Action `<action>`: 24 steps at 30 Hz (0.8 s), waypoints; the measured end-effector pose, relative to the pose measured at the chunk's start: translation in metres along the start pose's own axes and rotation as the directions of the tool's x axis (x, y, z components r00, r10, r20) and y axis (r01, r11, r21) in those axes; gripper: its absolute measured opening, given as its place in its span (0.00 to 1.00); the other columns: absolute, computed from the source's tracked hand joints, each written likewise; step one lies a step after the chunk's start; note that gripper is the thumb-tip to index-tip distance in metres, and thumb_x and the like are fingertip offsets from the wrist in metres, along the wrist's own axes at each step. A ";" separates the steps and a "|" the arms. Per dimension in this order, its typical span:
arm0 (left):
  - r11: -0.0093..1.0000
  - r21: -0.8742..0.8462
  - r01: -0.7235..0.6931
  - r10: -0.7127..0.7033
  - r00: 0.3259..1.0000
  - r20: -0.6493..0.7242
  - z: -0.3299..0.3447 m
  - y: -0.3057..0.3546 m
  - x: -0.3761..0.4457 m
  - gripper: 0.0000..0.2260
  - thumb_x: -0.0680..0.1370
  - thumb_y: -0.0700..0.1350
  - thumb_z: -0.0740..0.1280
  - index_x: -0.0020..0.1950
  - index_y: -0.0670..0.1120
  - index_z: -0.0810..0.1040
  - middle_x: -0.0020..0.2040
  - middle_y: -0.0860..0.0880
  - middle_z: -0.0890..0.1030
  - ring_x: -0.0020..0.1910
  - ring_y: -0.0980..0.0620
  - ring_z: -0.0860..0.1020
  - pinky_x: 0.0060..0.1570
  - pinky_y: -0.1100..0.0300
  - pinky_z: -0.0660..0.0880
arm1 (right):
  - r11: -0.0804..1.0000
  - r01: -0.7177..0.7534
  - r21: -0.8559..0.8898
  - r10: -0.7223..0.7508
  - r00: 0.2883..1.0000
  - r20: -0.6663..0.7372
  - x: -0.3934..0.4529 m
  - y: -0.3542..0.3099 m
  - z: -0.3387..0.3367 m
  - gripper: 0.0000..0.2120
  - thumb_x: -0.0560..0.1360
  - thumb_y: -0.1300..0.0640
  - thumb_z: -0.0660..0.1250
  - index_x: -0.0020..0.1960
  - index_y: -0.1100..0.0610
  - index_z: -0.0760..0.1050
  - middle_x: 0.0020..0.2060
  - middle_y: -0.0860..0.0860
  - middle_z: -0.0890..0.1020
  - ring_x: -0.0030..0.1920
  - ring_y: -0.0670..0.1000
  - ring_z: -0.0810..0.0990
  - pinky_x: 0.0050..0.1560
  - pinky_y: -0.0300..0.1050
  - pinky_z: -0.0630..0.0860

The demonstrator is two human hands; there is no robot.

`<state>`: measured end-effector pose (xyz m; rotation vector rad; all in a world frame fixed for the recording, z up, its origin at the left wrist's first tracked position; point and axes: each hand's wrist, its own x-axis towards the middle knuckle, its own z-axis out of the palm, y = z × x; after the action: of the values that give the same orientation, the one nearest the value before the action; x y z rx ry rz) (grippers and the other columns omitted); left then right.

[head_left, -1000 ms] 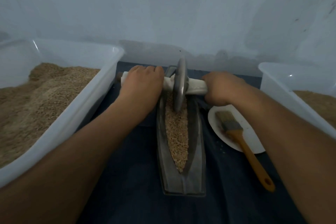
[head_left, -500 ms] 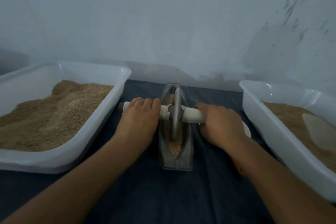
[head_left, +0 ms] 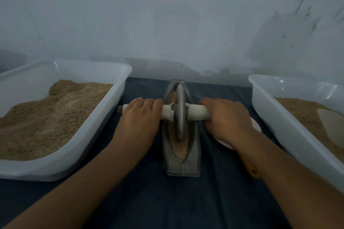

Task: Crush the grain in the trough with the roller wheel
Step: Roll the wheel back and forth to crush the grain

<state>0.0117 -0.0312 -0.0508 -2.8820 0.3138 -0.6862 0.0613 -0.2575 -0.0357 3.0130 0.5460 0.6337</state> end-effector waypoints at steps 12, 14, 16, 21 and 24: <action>0.993 0.096 0.072 -0.070 0.997 -0.032 0.024 -0.012 0.083 0.09 0.78 0.42 0.66 0.57 0.47 0.72 0.51 0.48 0.80 0.48 0.45 0.78 0.45 0.55 0.63 | 0.989 -0.132 0.064 0.090 0.892 0.442 0.087 0.021 0.011 0.12 0.71 0.49 0.73 0.53 0.49 0.78 0.43 0.49 0.79 0.43 0.52 0.78 0.39 0.46 0.75; 0.990 0.119 0.075 -0.071 0.997 -0.040 0.022 -0.012 0.087 0.09 0.78 0.41 0.64 0.58 0.47 0.73 0.50 0.47 0.81 0.48 0.45 0.79 0.45 0.54 0.63 | 0.991 -0.125 0.054 0.081 0.862 0.501 0.093 0.021 0.011 0.11 0.72 0.52 0.73 0.53 0.53 0.80 0.42 0.51 0.80 0.42 0.52 0.79 0.42 0.46 0.77; 0.989 0.123 0.076 -0.072 0.997 -0.039 0.022 -0.011 0.086 0.08 0.78 0.41 0.64 0.57 0.47 0.73 0.50 0.47 0.80 0.48 0.45 0.79 0.44 0.54 0.63 | 0.992 -0.119 0.040 0.082 0.858 0.508 0.093 0.020 0.011 0.11 0.72 0.53 0.73 0.54 0.53 0.80 0.42 0.52 0.80 0.42 0.52 0.79 0.41 0.46 0.76; 0.993 0.099 0.067 -0.064 0.997 -0.037 0.021 -0.011 0.066 0.09 0.78 0.42 0.65 0.57 0.47 0.70 0.51 0.48 0.79 0.47 0.47 0.78 0.43 0.56 0.62 | 0.993 -0.121 -0.005 0.116 0.939 0.325 0.071 0.015 0.009 0.12 0.72 0.49 0.71 0.55 0.44 0.77 0.43 0.47 0.79 0.40 0.50 0.77 0.32 0.42 0.65; 0.993 0.102 0.060 -0.057 0.998 -0.032 0.012 -0.006 0.047 0.09 0.78 0.42 0.65 0.57 0.48 0.69 0.51 0.48 0.79 0.48 0.48 0.78 0.44 0.57 0.63 | 0.995 -0.095 -0.003 0.094 0.975 0.200 0.047 0.010 0.006 0.12 0.72 0.51 0.71 0.55 0.42 0.77 0.40 0.45 0.77 0.41 0.51 0.76 0.31 0.41 0.61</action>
<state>0.0598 -0.0352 -0.0402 -2.7957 0.1928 -0.7318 0.1072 -0.2503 -0.0219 3.0749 0.3984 0.3256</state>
